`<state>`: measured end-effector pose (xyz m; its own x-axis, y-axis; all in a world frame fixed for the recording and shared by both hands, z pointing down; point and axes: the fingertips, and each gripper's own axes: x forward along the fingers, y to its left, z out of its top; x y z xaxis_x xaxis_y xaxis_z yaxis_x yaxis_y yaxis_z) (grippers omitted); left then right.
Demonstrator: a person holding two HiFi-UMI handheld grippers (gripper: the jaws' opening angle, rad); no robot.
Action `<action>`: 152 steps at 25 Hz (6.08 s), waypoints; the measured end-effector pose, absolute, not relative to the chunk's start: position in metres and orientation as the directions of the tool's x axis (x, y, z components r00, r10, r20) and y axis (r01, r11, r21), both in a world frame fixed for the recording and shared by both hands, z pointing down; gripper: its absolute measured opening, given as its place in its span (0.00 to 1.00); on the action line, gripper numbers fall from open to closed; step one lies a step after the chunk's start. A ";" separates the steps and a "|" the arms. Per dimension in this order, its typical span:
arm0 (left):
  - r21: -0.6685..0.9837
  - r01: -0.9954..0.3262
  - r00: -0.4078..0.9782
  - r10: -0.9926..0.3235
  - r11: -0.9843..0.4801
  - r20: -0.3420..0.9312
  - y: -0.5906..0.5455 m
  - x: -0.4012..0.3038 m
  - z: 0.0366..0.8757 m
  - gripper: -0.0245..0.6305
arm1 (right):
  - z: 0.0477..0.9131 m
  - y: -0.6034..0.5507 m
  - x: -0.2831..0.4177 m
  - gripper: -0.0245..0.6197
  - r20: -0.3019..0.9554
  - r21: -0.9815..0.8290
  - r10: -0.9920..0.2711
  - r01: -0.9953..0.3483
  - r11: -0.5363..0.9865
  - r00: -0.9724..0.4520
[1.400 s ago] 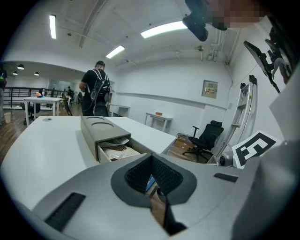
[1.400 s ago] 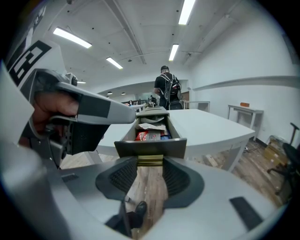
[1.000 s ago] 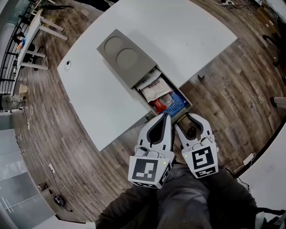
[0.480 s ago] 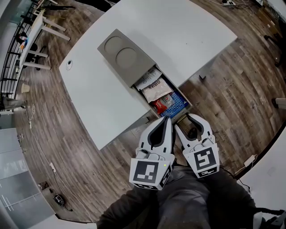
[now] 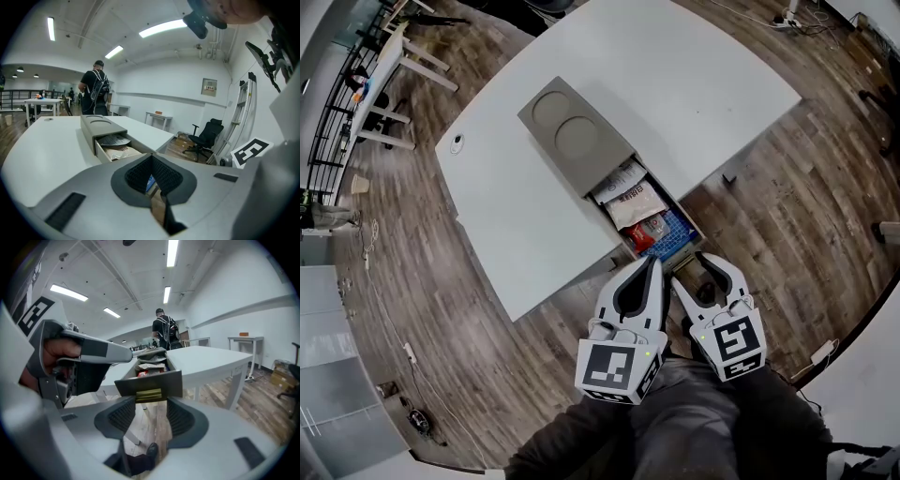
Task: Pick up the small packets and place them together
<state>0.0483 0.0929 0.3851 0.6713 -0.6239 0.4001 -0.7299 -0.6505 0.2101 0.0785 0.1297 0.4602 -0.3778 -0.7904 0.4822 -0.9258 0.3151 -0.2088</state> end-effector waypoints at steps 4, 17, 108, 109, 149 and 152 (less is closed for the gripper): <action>0.200 -0.730 0.668 -0.621 -0.653 0.410 0.091 0.047 0.391 0.03 | 0.454 0.135 0.086 0.35 0.480 -0.215 -0.790 -0.924 0.317 -0.382; 0.227 -0.740 0.671 -0.678 -0.633 0.299 0.063 0.055 0.335 0.03 | 0.361 0.078 0.104 0.35 0.397 0.017 -0.827 -0.897 0.441 -0.399; 0.315 -0.814 0.574 -0.758 -0.488 0.309 -0.001 -0.026 0.341 0.03 | 0.403 0.045 0.015 0.05 0.731 0.324 -0.564 -0.531 0.783 -0.384; 0.310 -0.813 0.576 -0.760 -0.493 0.302 0.002 -0.025 0.338 0.03 | 0.396 0.046 0.016 0.05 0.719 0.334 -0.578 -0.536 0.775 -0.386; 0.328 -0.818 0.567 -0.759 -0.473 0.319 -0.117 -0.065 0.323 0.03 | 0.339 -0.171 -0.002 0.05 0.565 0.492 -0.770 -0.627 0.604 -0.298; 0.339 -0.822 0.560 -0.760 -0.458 0.331 -0.121 -0.076 0.332 0.03 | 0.355 -0.174 -0.014 0.05 0.590 0.493 -0.751 -0.604 0.626 -0.296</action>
